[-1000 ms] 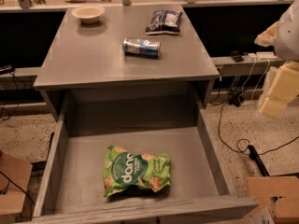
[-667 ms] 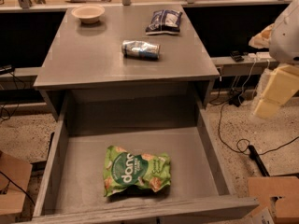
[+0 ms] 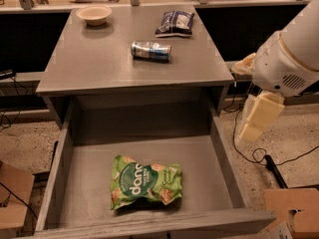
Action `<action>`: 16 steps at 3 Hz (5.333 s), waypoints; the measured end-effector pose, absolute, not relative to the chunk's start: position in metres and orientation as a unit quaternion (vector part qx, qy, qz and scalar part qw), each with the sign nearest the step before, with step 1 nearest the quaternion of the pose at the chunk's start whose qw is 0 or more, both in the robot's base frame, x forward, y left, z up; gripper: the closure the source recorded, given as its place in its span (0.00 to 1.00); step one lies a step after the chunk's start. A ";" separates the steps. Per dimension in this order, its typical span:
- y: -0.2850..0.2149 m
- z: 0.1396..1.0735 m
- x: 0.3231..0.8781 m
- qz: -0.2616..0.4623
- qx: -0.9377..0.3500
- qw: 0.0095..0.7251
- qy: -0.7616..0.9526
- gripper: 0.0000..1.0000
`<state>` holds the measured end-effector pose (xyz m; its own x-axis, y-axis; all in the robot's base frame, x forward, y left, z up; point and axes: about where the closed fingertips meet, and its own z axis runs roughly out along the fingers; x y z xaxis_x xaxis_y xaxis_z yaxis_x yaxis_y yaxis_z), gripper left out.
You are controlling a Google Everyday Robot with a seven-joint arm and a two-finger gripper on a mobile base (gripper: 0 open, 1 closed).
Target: Pick green rice chip bag from top drawer and place on counter
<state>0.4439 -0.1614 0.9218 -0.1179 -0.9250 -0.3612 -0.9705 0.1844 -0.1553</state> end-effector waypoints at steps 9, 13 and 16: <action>0.013 0.614 0.433 0.322 -0.567 0.154 0.742 0.04; -0.010 0.673 0.446 0.274 -0.565 0.176 0.758 1.00; -0.046 0.837 0.540 0.180 -0.616 0.305 0.703 1.00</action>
Offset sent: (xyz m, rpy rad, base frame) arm 0.0033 0.0169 -0.0301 0.0369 0.0386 0.0321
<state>0.5399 -0.0459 0.8366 -0.0542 -0.7570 -0.6511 -0.9767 0.1759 -0.1232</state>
